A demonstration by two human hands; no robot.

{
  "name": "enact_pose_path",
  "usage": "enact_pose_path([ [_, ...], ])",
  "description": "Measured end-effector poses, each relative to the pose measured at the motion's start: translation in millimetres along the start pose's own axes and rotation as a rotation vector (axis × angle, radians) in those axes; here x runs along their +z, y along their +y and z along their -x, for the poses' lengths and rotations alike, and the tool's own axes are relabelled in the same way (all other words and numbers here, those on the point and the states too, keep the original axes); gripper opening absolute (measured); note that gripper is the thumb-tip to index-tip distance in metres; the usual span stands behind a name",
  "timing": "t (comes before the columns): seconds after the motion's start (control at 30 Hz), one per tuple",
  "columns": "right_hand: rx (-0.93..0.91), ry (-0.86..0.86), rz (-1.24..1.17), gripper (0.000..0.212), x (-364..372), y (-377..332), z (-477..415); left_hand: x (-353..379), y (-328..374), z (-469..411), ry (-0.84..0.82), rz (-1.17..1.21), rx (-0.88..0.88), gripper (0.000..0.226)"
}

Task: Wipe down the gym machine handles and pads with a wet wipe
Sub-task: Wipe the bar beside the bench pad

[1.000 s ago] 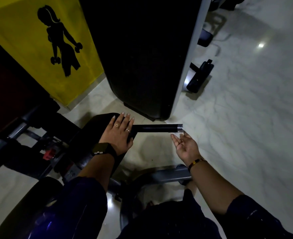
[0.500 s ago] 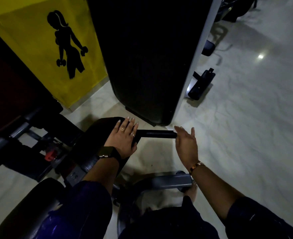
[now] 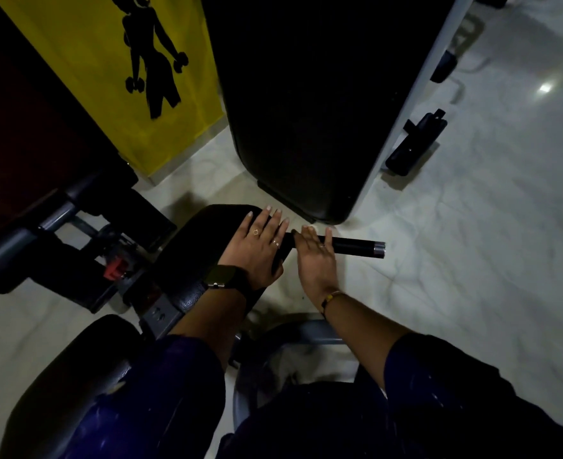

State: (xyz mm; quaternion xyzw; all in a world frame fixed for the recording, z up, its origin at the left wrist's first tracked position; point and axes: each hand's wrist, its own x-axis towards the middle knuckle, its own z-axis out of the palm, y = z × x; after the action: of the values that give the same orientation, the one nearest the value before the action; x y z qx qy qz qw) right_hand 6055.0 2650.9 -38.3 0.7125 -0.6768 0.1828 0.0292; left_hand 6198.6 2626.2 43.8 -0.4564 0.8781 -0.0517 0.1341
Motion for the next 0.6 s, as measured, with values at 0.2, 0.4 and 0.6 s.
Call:
enact_pose_path([
  [0.2, -0.171, -0.161, 0.148, 0.034, -13.6, 4.0, -18.9, -1.4, 0.6, -0.7, -0.012, -0.005, -0.008, 0.077],
  [0.4, -0.108, -0.373, 0.296, 0.036, -21.0, 0.1, -29.4, 0.8, 1.7, 0.4, -0.007, -0.023, -0.016, 0.076],
  [0.6, -0.305, -0.271, 0.329, 0.049, -20.1, 33.1, 2.8, -1.5, 2.2, 1.4, 0.005, -0.029, -0.009, 0.075],
])
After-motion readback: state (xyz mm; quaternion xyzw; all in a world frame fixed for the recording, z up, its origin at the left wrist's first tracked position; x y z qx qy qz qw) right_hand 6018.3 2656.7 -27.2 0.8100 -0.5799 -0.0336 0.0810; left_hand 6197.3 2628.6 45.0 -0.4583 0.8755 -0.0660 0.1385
